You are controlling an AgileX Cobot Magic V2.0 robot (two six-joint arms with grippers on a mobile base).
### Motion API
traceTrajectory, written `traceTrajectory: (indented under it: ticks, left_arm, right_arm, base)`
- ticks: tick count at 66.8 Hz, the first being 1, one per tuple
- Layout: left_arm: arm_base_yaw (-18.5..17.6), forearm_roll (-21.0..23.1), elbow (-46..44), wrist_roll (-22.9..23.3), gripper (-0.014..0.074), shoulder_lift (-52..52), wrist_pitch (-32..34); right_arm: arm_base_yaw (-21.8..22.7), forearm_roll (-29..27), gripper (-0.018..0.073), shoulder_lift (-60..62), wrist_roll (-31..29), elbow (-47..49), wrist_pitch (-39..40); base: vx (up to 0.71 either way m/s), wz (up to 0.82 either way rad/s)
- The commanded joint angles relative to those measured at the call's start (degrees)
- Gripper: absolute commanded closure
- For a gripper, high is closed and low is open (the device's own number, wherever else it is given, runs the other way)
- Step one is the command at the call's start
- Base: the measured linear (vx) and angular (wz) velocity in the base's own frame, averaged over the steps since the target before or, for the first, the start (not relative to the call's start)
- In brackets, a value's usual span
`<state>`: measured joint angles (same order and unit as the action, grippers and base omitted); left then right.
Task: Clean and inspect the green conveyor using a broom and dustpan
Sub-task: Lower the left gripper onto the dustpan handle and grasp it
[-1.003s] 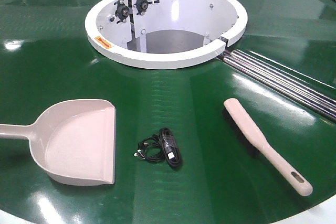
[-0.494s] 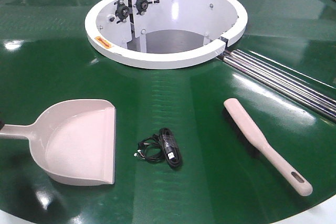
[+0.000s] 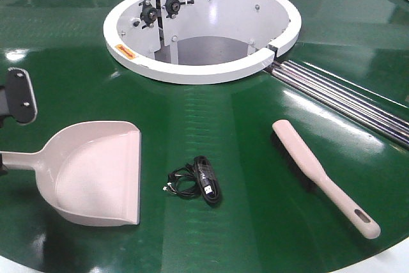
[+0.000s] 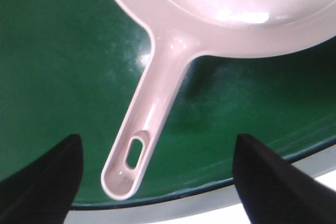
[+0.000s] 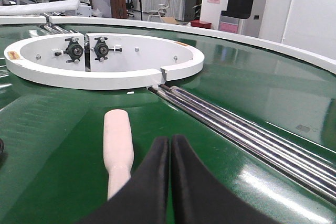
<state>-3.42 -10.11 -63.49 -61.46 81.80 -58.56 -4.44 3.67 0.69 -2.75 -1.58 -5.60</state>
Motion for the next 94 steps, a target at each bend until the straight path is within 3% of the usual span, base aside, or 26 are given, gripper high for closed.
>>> traceTrajectory:
  ticks: [1,11,37,72,82,94]
  left_arm:
    - [-0.3,-1.8,-1.7,-1.9,0.0052,0.5,1.2]
    - [-0.3,-2.7,-1.7,-2.6,0.0052,3.0,3.0]
    - [-0.3,-2.6,-1.7,-10.1,0.0052,8.3,6.1]
    - [-0.3,-2.0,-1.7,-10.4,0.0062,13.2,11.8]
    - [-0.3,-2.0,-1.6,-10.4,0.0146,14.2,10.9]
    - [-0.3,-2.1,-1.6,-10.4,0.0339,14.6,10.8]
  right_arm:
    - [0.2,0.4,0.0568,0.6,0.1,-0.2,4.5]
    - [0.3,0.4,0.0568,0.6,0.1,-0.2,4.5]
    - [0.3,0.4,0.0568,0.6,0.1,-0.2,4.5]
    - [0.3,0.4,0.0568,0.6,0.1,-0.2,4.5]
    - [0.3,0.4,0.0568,0.6,0.1,-0.2,4.5]
    - [0.3,0.4,0.0568,0.6,0.1,-0.2,4.5]
  base:
    - [0.00,0.00]
    - [0.00,0.00]
    - [0.00,0.00]
    - [0.00,0.00]
    - [0.00,0.00]
    - [0.00,0.00]
